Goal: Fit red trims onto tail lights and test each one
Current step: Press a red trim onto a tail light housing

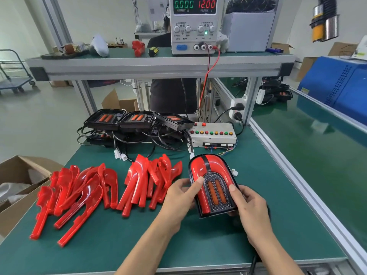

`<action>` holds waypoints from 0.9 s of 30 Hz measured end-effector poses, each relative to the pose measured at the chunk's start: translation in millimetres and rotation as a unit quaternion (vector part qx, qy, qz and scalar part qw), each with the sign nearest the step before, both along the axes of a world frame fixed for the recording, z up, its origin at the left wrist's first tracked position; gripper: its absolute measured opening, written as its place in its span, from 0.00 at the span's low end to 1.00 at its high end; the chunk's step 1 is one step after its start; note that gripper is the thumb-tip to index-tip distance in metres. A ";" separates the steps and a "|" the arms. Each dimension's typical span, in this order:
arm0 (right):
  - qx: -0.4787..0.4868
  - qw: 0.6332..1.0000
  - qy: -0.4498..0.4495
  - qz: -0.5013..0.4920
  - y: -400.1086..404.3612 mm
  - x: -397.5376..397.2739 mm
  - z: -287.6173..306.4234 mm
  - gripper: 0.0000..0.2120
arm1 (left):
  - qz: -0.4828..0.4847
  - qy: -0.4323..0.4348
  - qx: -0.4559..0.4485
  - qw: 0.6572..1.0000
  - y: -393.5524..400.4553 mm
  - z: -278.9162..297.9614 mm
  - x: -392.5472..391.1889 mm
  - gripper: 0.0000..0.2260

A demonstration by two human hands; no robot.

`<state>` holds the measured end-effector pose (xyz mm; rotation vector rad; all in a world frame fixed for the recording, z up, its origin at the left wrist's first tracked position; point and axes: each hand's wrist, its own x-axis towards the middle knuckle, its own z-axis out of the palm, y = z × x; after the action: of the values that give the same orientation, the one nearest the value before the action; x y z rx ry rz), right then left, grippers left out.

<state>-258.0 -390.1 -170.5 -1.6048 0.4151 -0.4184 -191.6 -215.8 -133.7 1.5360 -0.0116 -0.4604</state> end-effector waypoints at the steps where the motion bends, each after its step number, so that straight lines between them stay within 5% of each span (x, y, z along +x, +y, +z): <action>1: 0.002 1.000 0.002 0.008 0.0 0.1 1.4 0.15 | -0.014 0.025 -0.040 0.999 -0.2 1.3 0.0 0.22; 8: 0.038 0.999 0.002 -0.006 7.0 -1.6 11.7 0.25 | -0.032 0.048 -0.114 0.992 -0.6 3.7 1.3 0.15; 12: 0.144 0.989 -0.015 -0.034 24.5 -9.8 7.5 0.33 | 0.003 0.025 -0.143 0.989 -8.0 4.0 2.9 0.14; 17: 0.265 0.964 -0.004 0.038 56.5 -15.1 12.5 0.32 | 0.012 -0.010 -0.178 0.984 -15.4 2.1 0.0 0.14; 24: 0.253 0.967 -0.018 0.025 64.7 -5.8 20.4 0.18 | 0.035 -0.025 -0.229 0.973 -18.8 -2.1 -0.1 0.12; 27: 0.257 0.965 -0.032 0.022 62.1 -8.2 19.0 0.21 | 0.015 -0.007 -0.230 0.973 -13.0 -3.9 3.0 0.15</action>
<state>-266.1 -328.0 -151.6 -1.0899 0.3982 -0.2955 -188.6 -228.8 -137.7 1.0816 -0.1002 -0.3890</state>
